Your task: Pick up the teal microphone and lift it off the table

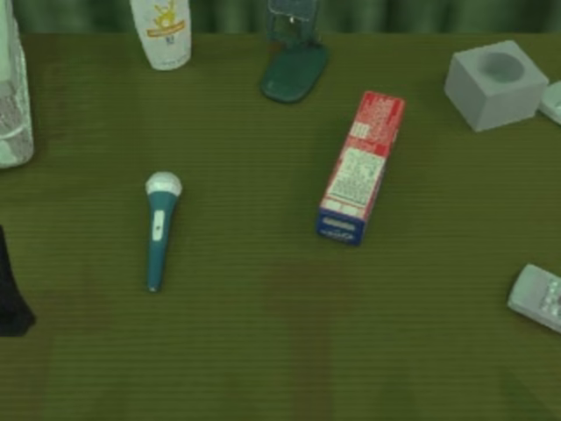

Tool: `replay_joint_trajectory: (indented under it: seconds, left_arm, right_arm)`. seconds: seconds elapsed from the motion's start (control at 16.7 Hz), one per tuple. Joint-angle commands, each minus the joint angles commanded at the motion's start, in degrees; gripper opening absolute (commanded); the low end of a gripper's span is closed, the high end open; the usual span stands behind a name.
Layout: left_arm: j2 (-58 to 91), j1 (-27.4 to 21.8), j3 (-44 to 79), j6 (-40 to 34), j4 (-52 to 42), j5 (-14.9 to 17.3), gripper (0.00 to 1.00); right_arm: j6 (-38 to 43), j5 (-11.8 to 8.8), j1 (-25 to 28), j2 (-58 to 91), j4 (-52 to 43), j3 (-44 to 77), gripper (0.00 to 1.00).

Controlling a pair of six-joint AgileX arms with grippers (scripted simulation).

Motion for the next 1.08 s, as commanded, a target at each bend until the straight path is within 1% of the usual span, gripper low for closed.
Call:
replay_joint_trajectory:
  seconds: [0.24, 0.48, 0.66, 1.08]
  left_arm:
    - [1.79, -0.57, 1.71, -0.46, -1.2, 0.04, 1.0]
    - [12.68, -3.28, 11.1, -2.96, -7.73, -0.1, 1.0]
    - [27.02, -6.14, 21.34, -5.7, -15.23, -0.44, 1.0]
    - [68.94, -13.93, 47.67, -12.82, -35.85, -1.17, 1.0]
  right_arm:
    - [0.0, 0.0, 0.0, 0.0, 0.0, 0.0, 1.0]
    - [0.0, 0.0, 0.0, 0.0, 0.0, 0.0, 1.0]
    - [0.0, 0.0, 0.0, 0.0, 0.0, 0.0, 1.0]
    - [0.0, 0.0, 0.0, 0.0, 0.0, 0.0, 1.0]
